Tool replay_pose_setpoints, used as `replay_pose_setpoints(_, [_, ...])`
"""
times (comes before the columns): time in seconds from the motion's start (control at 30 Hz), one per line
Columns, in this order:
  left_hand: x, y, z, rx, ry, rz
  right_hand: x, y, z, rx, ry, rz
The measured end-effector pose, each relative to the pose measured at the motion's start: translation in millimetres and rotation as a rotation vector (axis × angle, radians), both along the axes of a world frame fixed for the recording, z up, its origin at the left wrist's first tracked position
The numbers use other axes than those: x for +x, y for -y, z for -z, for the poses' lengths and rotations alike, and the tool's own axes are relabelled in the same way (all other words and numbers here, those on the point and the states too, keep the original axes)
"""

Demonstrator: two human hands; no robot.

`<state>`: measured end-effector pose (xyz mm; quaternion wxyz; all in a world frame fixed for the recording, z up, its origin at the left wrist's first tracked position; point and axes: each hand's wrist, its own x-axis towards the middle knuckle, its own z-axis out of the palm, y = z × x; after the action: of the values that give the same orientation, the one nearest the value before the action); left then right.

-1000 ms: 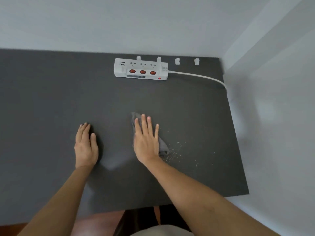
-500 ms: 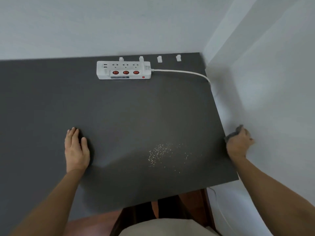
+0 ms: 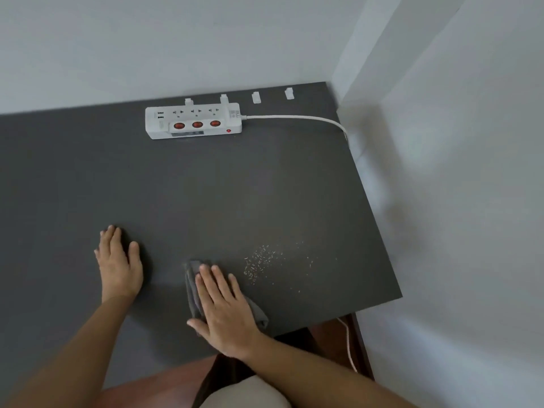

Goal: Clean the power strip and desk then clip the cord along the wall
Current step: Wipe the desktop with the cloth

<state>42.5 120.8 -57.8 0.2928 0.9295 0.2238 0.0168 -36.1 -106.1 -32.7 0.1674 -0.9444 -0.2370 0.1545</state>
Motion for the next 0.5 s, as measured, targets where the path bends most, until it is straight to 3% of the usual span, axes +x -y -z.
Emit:
replay_pose_setpoints(0.07, [2,2,0,0.006,-0.014,0.003,11,21,8,-0.028,0.046,-0.033])
replay_pose_setpoints(0.27, [3,7,0,0.031,-0.084,-0.008,54,136,10,-0.178,0.058,0.44])
replay_pose_setpoints(0.5, [9,19,-5,0.057,-0.188,-0.08,52,263,8,-0.303,0.035,0.718])
